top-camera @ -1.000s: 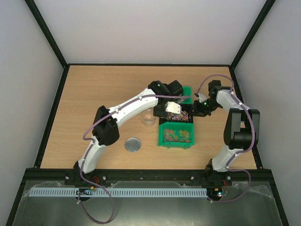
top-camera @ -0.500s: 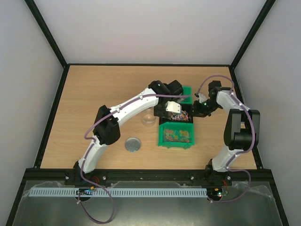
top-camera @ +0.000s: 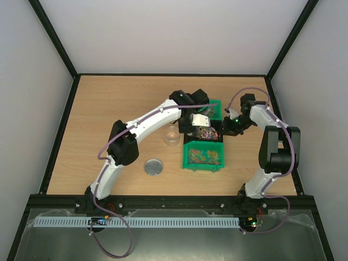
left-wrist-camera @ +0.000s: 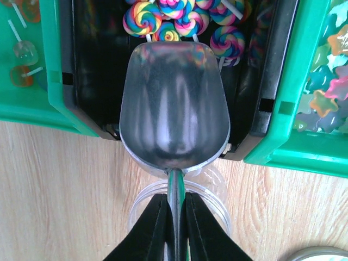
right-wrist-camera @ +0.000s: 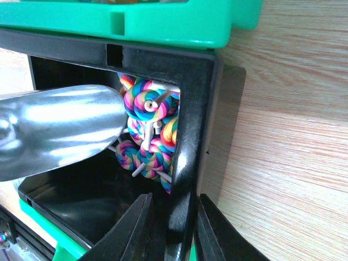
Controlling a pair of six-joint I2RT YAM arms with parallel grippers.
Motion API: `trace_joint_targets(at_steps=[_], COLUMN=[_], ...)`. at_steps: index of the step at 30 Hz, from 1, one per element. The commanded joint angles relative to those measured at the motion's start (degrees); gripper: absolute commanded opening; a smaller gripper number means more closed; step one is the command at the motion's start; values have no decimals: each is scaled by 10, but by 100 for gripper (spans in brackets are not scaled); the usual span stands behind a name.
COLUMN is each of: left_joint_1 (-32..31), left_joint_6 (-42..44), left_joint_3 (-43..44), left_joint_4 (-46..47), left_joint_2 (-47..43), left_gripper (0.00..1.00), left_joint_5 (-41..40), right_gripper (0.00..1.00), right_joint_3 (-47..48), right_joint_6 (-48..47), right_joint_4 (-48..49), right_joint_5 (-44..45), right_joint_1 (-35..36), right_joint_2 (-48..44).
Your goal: Pack the candies
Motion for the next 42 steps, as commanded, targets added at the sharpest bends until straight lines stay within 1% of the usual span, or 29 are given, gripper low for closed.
trace_joint_targets(at_steps=[1, 5, 10, 15, 21, 24, 28, 30, 37, 42], left_joint_1=[15, 19, 14, -4, -15, -14, -11, -10, -8, -5], left_joint_6=[-21, -25, -19, -18, -29, -31, -32, -31, -44, -70], left_joint_3=[24, 21, 9, 15, 22, 18, 19, 18, 12, -10], left_joint_4=[-34, -55, -55, -54, -54, -54, -51, -43, 11, 66], left_joint_2=[-6, -8, -13, 2, 20, 32, 43, 48, 56, 56], left_gripper=[2, 2, 2, 2, 2, 2, 2, 2, 2, 2], left_joint_5=[47, 51, 7, -34, -41, -24, 27, 48, 100, 141], right_gripper=[23, 23, 23, 23, 23, 23, 22, 21, 14, 10], right_joint_3=[-12, -10, -10, -12, -14, -17, -21, -20, -20, -21], right_joint_6=[0, 0, 0, -2, -5, -5, -7, -7, -5, -4], right_joint_4=[-24, -23, -22, -22, -23, -22, -19, -18, -12, -9], right_joint_5=[-17, -21, -29, -35, -45, -52, -61, -66, -69, -69], right_joint_1=[9, 9, 9, 9, 10, 12, 15, 18, 26, 25], right_joint_2=[-16, -18, -20, -21, -23, -24, -23, -22, -18, -15])
